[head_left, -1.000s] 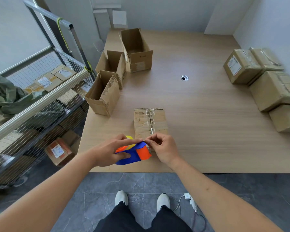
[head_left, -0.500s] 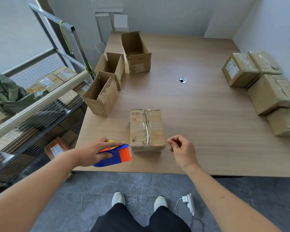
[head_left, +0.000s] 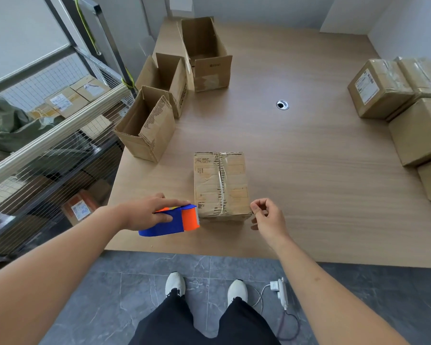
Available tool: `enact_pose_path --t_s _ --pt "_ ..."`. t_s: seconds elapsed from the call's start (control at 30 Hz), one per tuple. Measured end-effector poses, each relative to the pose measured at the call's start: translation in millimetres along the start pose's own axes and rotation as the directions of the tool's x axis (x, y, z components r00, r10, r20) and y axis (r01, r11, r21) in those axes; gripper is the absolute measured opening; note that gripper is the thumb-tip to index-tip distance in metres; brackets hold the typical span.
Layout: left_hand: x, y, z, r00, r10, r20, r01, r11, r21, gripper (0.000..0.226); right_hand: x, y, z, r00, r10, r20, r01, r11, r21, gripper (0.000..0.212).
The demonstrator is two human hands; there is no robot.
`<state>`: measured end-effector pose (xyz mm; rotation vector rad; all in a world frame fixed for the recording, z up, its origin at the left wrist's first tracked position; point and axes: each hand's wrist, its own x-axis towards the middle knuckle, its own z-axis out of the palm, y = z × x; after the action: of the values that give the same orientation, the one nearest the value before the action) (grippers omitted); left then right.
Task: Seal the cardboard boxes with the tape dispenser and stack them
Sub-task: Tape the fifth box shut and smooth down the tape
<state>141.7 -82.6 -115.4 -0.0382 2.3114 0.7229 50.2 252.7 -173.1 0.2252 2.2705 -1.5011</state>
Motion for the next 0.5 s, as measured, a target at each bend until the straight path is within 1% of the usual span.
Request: enact_pose_path --t_s 0.03,0.07,0.1,0.13,0.17,0.2,0.23,0.27,0.3,0.33,0.37,0.4,0.43,0.5 --pt "2 -1 0 1.000 0.001 0.006 -0.001 1.000 -0.003 0.058 1 2 1 1.000 0.001 0.025 -0.001 1.000 -0.001 0.017" --pt "3 -1 -1 1.000 0.003 0.010 -0.003 1.000 -0.006 0.059 3 5 2 0.998 -0.004 0.057 0.007 0.999 -0.037 0.033" --pt "4 -1 -1 1.000 0.005 0.013 -0.005 1.000 -0.009 0.059 4 7 3 0.996 -0.027 0.084 0.036 0.993 -0.113 0.043" --pt "5 0 -2 1.000 0.009 0.011 -0.009 1.000 -0.014 0.059 5 9 4 0.993 -0.077 0.093 0.095 0.976 -0.196 0.045" --pt "5 1 -2 1.000 0.009 0.010 -0.009 1.000 -0.020 0.058 4 8 5 0.986 -0.155 0.067 0.167 0.945 -0.281 0.043" --pt "6 2 -1 1.000 0.010 0.008 -0.010 1.000 -0.027 0.057 4 7 7 0.961 -0.276 -0.004 0.254 0.888 -0.383 0.039" --pt "7 4 0 1.000 0.012 0.008 -0.011 0.999 -0.040 0.057 2 2 11 0.912 -0.406 -0.065 0.325 0.810 -0.489 0.037" --pt "8 7 2 1.000 0.019 0.008 -0.018 0.998 -0.057 0.056 0 -6 17 0.857 -0.511 -0.062 0.386 0.718 -0.579 0.038" --pt "10 10 4 1.000 0.027 0.009 -0.026 0.997 -0.077 0.056 -2 -13 25 0.816 -0.577 0.022 0.455 0.620 -0.639 0.041" --pt "13 12 7 0.999 0.039 0.007 -0.038 0.995 -0.090 0.056 -3 -17 34 0.789 -0.592 0.165 0.532 0.524 -0.665 0.047" --pt "15 14 8 0.999 0.047 0.004 -0.046 0.994 -0.098 0.056 -3 -18 43 0.769 -0.563 0.302 0.592 0.450 -0.669 0.053" --pt "17 15 9 0.998 0.055 -0.002 -0.055 0.994 -0.099 0.056 -2 -16 50 0.766 -0.506 0.395 0.616 0.404 -0.676 0.060" --pt "18 15 10 0.998 0.063 -0.007 -0.063 0.993 -0.102 0.056 0 -12 53 0.771 -0.464 0.436 0.616 0.367 -0.697 0.065" --pt "16 11 13 0.997 0.083 -0.012 -0.084 0.988 -0.128 0.057 6 -4 54 0.781 -0.430 0.454 0.597 0.298 -0.745 0.070"
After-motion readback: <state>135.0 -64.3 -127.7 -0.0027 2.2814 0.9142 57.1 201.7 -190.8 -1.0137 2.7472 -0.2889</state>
